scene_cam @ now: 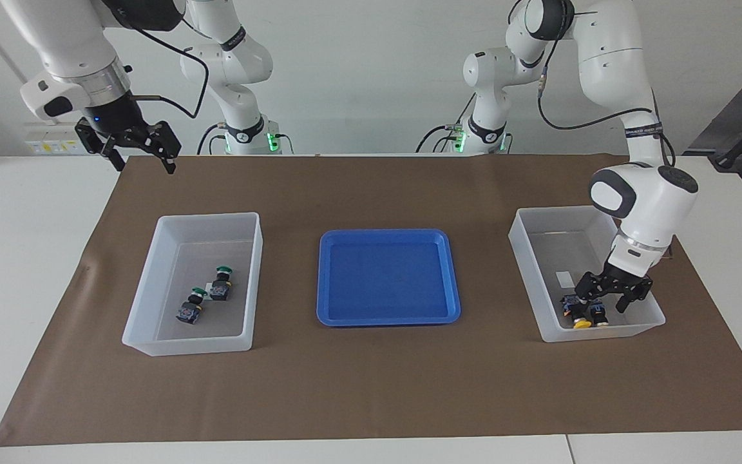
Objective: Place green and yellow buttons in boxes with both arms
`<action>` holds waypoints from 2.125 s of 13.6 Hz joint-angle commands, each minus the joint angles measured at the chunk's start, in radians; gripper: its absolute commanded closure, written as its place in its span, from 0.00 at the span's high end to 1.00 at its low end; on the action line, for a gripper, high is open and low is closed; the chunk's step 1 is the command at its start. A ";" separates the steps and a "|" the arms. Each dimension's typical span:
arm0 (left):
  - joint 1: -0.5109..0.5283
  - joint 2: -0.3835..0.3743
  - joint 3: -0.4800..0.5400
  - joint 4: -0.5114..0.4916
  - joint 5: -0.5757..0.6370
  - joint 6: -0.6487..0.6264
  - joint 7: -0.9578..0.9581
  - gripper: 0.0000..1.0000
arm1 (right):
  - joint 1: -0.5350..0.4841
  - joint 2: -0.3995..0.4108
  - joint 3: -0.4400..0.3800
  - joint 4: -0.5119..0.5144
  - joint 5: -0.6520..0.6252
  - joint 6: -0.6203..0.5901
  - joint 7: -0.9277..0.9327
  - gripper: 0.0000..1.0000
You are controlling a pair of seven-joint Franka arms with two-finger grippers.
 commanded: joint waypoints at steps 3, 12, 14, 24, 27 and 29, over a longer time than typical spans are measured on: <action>-0.059 -0.142 0.014 -0.041 -0.005 -0.081 0.004 1.00 | 0.002 -0.002 -0.014 -0.002 0.019 -0.003 -0.022 1.00; -0.153 -0.202 0.009 0.050 0.148 -0.356 -0.123 1.00 | -0.004 0.005 0.008 0.014 0.024 -0.005 0.016 1.00; -0.153 -0.223 0.009 0.083 0.158 -0.430 -0.133 1.00 | -0.004 0.001 0.008 0.009 0.024 -0.006 0.016 1.00; -0.161 -0.357 -0.014 0.224 0.300 -0.736 -0.225 1.00 | -0.021 -0.004 0.017 -0.002 0.024 -0.006 0.018 1.00; -0.161 -0.341 -0.012 0.347 0.288 -0.868 -0.226 1.00 | -0.020 -0.004 0.017 -0.003 0.025 -0.006 0.024 1.00; -0.159 -0.340 -0.011 0.389 0.255 -0.937 -0.228 1.00 | -0.018 -0.004 0.017 -0.005 0.025 -0.012 0.026 1.00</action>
